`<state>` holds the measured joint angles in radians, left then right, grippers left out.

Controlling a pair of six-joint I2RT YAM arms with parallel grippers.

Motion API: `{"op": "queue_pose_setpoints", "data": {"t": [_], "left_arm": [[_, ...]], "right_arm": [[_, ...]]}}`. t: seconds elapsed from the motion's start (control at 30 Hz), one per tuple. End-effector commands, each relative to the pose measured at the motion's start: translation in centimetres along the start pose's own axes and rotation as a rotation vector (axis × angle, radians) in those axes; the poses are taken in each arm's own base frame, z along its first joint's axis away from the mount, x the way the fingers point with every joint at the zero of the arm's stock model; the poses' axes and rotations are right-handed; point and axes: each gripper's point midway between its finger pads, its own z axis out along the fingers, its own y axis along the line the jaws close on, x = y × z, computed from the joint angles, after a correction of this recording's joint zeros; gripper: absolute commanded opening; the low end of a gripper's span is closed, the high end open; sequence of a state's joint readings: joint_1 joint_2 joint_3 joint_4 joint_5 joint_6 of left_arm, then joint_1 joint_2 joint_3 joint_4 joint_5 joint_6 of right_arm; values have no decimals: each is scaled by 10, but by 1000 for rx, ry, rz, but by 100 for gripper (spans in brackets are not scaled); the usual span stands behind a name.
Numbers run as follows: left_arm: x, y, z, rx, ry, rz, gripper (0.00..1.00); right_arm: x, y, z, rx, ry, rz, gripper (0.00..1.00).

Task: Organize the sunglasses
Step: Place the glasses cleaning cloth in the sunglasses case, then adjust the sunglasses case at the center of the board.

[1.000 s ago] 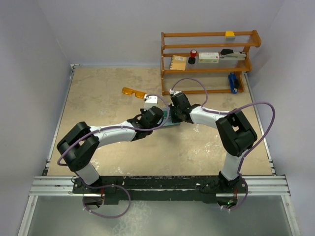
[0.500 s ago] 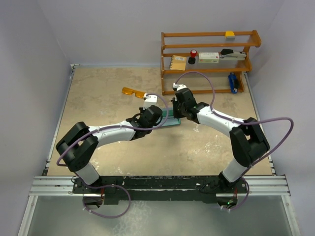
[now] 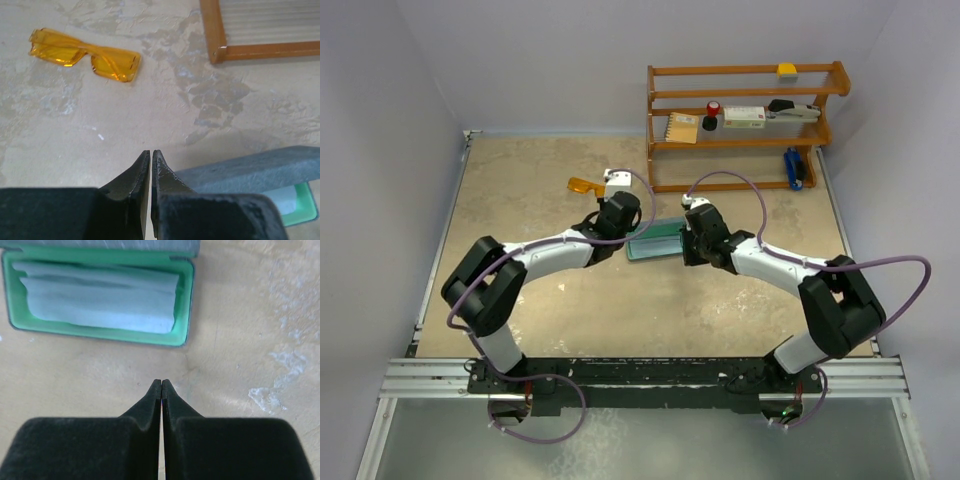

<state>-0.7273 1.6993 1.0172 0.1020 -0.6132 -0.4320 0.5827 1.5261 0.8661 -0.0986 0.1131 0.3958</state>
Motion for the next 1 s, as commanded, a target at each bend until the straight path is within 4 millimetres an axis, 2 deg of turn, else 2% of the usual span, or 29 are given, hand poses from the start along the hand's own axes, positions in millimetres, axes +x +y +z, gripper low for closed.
{"op": "queue_pose_setpoints", "data": {"t": [0.0,0.3,0.5,0.63,0.77,0.8,0.83,0.97], "left_arm": [[-38,-23,13,36,-97,-19,1],[-27,-37,41,58,-77,22,1],[-12,-30,54,44,-42,65,1],[-7,-24,50,49,-33,59,0],[-5,-20,44,52,-25,62,0],[-4,-20,43,58,-23,61,0],[-3,-20,41,64,-20,60,0],[1,-21,35,89,-11,48,0]], "right_arm": [[1,4,-1,-15,-27,29,0],[10,3,14,-7,-6,43,0],[12,4,27,6,11,50,0],[13,9,33,-10,34,58,0],[11,5,40,20,38,49,0],[-3,10,40,14,14,50,0],[-9,11,41,15,5,48,0],[-19,12,47,26,-2,42,0]]}}
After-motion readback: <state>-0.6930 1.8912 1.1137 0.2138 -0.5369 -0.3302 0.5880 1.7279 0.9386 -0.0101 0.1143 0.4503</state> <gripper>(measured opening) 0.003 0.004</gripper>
